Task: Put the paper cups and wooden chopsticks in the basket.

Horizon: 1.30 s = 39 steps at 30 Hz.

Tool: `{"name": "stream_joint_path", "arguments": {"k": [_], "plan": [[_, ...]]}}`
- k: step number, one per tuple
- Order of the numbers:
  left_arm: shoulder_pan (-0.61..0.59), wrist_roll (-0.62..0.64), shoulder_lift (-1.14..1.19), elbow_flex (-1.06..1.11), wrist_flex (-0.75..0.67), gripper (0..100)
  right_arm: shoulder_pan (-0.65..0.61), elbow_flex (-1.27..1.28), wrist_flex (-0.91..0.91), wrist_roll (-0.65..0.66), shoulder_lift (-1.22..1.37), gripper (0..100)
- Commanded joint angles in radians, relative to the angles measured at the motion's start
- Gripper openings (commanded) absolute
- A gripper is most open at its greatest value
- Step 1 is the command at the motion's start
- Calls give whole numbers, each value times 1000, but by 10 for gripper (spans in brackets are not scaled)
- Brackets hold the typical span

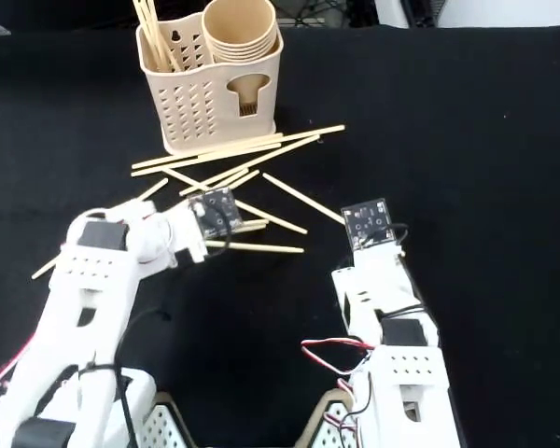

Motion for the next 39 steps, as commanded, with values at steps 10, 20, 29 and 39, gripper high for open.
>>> {"name": "stream_joint_path", "arguments": {"k": [10,20,29,39], "plan": [[-176,21,-55,31,-133,30,-8,-4,-20,2,-12,141],[-165,41,-199,-101,120,31,-8,-4,-21,2,-12,141],[-165,43,-350,-110,201,31,-8,-4,-20,2,-12,141],[-143,103,-414,-193,235,31,-8,-4,-20,2,-12,141]]}}
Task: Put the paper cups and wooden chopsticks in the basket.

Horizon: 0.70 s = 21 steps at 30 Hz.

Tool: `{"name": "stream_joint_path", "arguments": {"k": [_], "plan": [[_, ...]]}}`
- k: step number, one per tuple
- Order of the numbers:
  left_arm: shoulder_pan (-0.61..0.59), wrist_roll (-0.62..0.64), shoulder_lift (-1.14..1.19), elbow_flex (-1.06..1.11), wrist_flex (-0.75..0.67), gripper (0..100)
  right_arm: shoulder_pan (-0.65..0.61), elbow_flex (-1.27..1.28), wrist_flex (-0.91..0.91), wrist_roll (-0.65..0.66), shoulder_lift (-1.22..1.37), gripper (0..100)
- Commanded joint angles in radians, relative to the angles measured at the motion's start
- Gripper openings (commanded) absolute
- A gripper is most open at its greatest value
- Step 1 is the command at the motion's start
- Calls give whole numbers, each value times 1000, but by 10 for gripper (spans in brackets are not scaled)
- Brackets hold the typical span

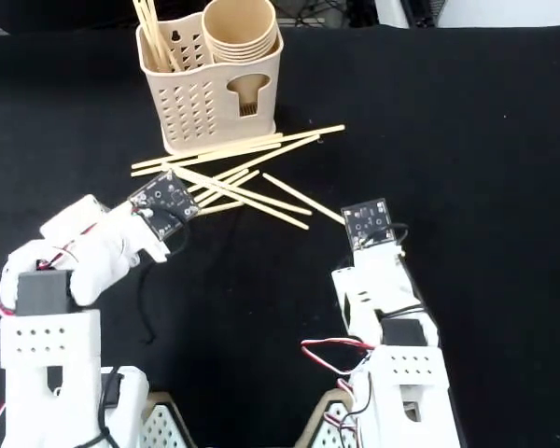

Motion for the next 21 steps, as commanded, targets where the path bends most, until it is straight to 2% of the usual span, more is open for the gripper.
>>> {"name": "stream_joint_path", "arguments": {"k": [1,9,17,21], "plan": [[35,40,-28,-71,9,31,-8,-4,-20,2,-12,141],[59,37,-3,44,8,30,-8,-4,-18,2,-12,141],[-130,-126,0,162,-9,30,-8,-4,-18,2,-12,141],[-168,-133,2,239,-110,30,-8,-4,-18,2,-12,141]]}}
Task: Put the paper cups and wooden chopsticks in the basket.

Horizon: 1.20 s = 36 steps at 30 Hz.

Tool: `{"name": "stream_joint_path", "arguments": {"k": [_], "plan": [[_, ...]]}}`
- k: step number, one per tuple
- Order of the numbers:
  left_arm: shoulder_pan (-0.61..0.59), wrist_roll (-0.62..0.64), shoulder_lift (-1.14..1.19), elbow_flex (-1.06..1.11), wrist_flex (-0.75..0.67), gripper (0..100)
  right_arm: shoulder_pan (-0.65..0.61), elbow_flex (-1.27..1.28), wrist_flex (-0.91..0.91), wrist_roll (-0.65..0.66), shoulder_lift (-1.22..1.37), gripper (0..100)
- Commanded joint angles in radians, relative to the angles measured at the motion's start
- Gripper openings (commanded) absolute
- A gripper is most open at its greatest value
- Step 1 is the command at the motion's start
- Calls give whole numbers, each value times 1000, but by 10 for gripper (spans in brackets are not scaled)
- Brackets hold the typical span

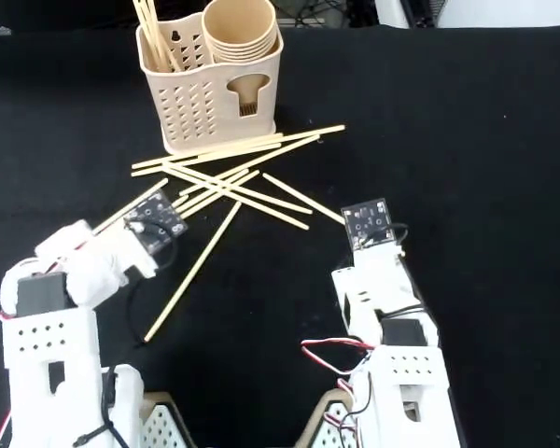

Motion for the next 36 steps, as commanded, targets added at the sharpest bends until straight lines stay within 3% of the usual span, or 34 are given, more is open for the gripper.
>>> {"name": "stream_joint_path", "arguments": {"k": [1,8,14,20,25,36], "plan": [[-24,-12,5,50,-101,30,-8,-4,-18,2,-12,141],[7,26,5,188,-187,37,-8,-4,-18,2,-12,141],[-77,23,-3,147,-135,225,-8,-4,-18,2,-12,141],[-45,34,-6,-16,2,205,-8,-4,-18,2,-12,141],[67,163,23,-128,54,210,-8,-4,-18,2,-12,141],[216,288,499,-182,-31,211,-8,-4,-18,2,-12,141]]}}
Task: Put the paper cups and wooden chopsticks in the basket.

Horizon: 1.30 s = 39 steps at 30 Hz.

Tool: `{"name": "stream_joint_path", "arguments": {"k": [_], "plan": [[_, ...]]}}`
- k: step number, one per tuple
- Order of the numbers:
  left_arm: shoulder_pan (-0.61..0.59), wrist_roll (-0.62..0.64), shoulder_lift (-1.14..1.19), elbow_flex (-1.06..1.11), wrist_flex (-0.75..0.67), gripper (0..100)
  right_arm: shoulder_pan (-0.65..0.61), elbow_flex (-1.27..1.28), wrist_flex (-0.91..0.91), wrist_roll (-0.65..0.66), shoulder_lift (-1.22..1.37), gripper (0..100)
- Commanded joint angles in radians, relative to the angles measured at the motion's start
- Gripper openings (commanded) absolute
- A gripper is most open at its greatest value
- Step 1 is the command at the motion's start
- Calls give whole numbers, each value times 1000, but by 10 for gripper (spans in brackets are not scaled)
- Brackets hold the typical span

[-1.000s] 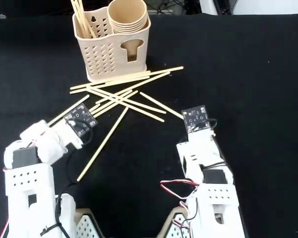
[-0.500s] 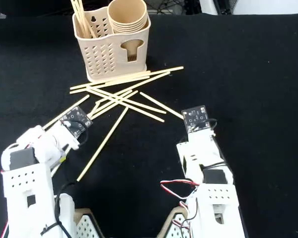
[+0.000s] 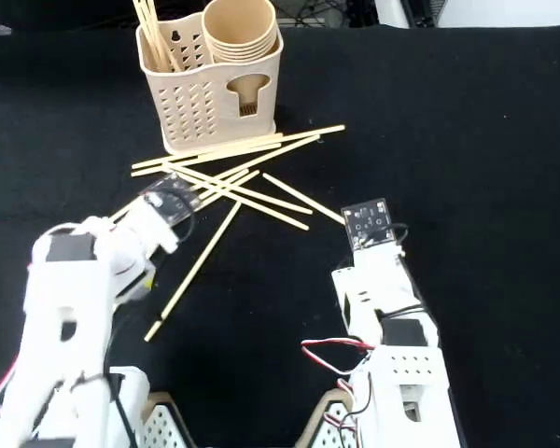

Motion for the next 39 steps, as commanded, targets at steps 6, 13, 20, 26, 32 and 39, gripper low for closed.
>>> {"name": "stream_joint_path", "arguments": {"k": [6,13,20,26,32,39], "plan": [[107,37,281,-124,-25,223,-8,-4,-18,2,-12,141],[116,153,339,-74,-232,225,-8,-4,-18,2,-12,141],[117,158,376,-16,-270,225,-8,-4,-18,2,-12,141],[107,203,359,-54,-262,225,-8,-4,-18,2,-12,141],[145,245,305,-116,-164,225,-8,-4,-18,2,-12,141],[173,244,288,-101,-124,225,-8,-4,-18,2,-12,141]]}}
